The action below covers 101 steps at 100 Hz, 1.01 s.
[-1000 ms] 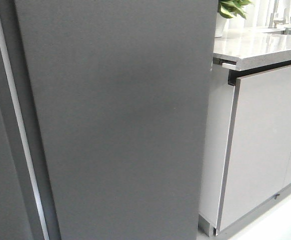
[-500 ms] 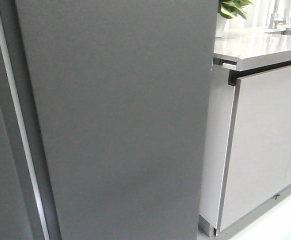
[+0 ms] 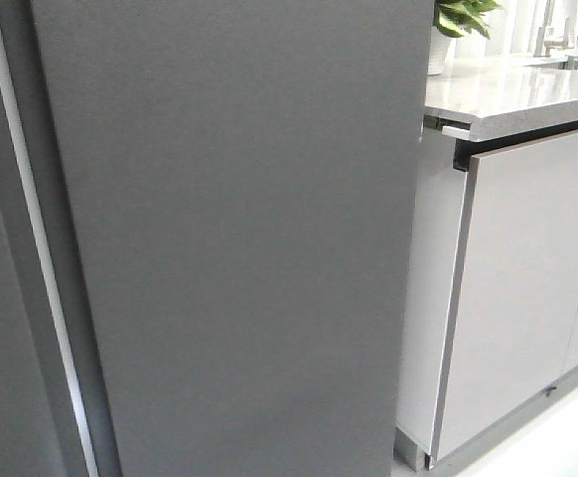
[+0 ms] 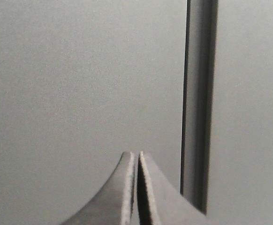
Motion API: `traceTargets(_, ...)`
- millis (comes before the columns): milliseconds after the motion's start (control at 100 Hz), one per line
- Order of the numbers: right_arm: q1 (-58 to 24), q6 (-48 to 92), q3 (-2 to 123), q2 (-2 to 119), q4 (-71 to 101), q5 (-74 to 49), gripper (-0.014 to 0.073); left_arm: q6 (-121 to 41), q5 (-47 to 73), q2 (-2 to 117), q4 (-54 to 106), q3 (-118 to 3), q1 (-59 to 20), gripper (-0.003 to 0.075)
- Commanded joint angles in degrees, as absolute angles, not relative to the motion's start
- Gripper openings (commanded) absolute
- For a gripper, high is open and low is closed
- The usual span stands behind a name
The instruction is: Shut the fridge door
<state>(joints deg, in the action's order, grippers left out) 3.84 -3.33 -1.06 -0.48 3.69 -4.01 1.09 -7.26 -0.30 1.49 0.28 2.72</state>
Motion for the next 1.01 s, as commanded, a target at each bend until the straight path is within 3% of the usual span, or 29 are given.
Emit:
traceTargets(0, 5.1, -3.3, -2.1, -1.8, 4.2, 1.1, -0.0046, 1.3, -11.4, -1.4, 1.7, 2.3, 2.4, -0.002)
traceTargets(210, 3.7, -3.3, -2.1, -1.8, -3.6, 1.2, -0.0046, 1.3, -11.4, -1.4, 1.7, 2.3, 2.4, -0.002)
traceTargets(1000, 3.0, -3.3, -2.1, -1.8, -3.5, 1.2, -0.0046, 1.3, -11.4, -1.4, 1.7, 2.3, 2.4, -0.002)
